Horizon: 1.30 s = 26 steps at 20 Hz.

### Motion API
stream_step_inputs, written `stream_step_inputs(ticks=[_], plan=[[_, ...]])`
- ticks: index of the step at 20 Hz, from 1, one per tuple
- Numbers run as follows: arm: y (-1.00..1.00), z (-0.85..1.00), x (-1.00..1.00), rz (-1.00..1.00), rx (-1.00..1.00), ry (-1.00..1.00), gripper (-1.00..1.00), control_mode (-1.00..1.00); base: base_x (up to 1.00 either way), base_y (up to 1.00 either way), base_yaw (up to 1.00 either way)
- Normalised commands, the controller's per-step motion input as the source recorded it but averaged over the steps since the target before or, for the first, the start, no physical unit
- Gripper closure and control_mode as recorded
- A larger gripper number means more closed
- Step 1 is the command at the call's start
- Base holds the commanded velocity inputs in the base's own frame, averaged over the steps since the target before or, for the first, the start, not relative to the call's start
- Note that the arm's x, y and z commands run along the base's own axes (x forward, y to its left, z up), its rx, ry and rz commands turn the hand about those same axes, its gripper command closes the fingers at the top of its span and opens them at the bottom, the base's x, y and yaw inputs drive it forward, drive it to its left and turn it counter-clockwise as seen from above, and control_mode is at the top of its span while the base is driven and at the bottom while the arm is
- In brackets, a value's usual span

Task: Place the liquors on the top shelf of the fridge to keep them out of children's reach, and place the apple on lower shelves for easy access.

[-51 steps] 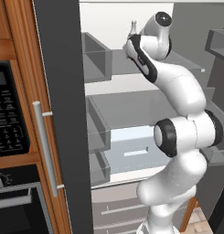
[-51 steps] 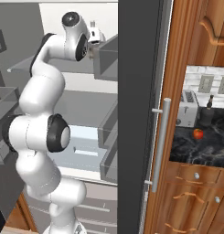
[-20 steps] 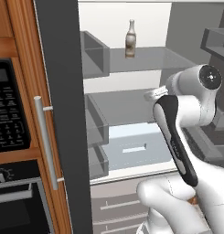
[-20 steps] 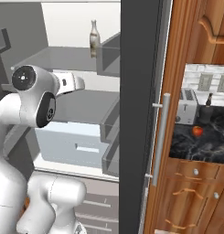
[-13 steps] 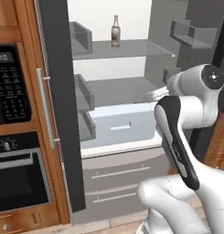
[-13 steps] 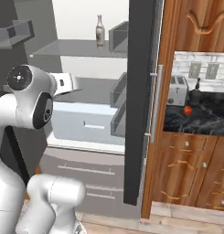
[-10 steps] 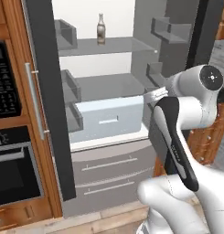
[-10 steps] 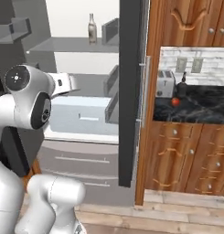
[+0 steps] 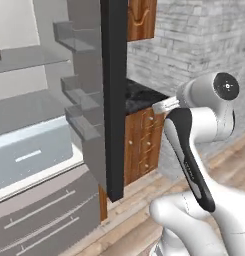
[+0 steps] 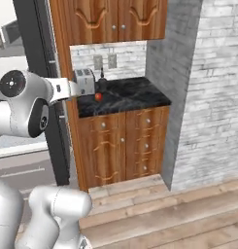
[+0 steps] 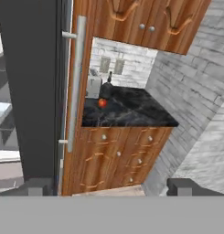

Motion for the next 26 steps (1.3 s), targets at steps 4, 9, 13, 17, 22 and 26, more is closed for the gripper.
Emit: stream_step_inputs(ticks=[4,9,13,17,22,26], plan=[[0.00,0.00,0.00,0.00,0.00,0.00,-1.00,1.00,0.00,-0.64,-0.72],[0.00,0.00,0.00,0.00,0.00,0.00,-1.00,1.00,0.22,-0.36,-0.44],[0.00,0.00,0.00,0.00,0.00,0.00,-1.00,1.00,0.47,-0.31,-0.06],[0.00,0.00,0.00,0.00,0.00,0.00,-1.00,1.00,0.59,-0.39,0.19],[0.00,0.00,0.00,0.00,0.00,0.00,-1.00,1.00,0.60,-0.19,0.42],[0.00,0.00,0.00,0.00,0.00,0.00,-1.00,1.00,0.63,-0.01,0.52]])
